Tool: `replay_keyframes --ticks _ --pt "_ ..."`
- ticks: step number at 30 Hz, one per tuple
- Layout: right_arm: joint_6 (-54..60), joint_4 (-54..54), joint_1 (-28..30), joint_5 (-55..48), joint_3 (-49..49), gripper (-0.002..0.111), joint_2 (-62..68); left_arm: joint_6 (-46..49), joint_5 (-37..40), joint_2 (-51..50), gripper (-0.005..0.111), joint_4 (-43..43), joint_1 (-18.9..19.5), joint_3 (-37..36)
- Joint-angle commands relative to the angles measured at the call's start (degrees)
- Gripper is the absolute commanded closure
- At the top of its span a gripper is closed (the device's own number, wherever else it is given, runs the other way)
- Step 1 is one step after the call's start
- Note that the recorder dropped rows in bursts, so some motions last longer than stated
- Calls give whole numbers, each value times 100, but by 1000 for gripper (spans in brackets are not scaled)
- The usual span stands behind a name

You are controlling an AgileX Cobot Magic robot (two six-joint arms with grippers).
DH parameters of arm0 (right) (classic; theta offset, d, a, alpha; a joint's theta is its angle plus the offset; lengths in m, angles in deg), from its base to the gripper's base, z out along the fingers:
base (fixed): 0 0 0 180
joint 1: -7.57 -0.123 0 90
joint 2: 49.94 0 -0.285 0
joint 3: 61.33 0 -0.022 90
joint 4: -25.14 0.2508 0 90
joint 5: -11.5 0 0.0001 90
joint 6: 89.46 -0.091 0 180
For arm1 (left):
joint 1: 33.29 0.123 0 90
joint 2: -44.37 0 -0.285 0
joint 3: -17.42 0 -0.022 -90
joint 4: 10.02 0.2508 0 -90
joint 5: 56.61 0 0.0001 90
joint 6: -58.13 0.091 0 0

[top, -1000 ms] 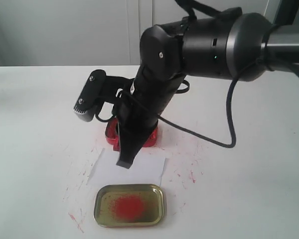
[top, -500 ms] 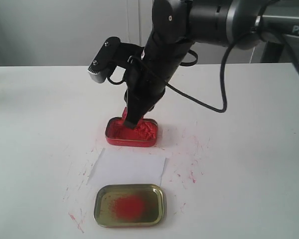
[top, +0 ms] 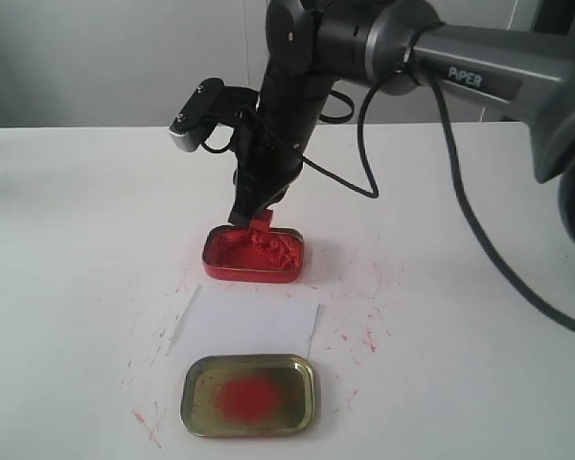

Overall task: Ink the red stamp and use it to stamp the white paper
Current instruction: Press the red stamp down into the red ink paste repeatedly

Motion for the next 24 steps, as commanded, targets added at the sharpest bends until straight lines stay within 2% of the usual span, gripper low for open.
replay_keyframes --ticks 1,14,24 --pt "-17 -28 68 -236 -446 108 366 -33 -23 28 107 -56 17 -39" --pt "-78 -149 160 -287 -1002 108 1056 -33 -23 28 107 -56 17 -39" --pt "-555 -149 195 -184 -1080 108 1357 -33 -23 28 107 -56 17 -39"
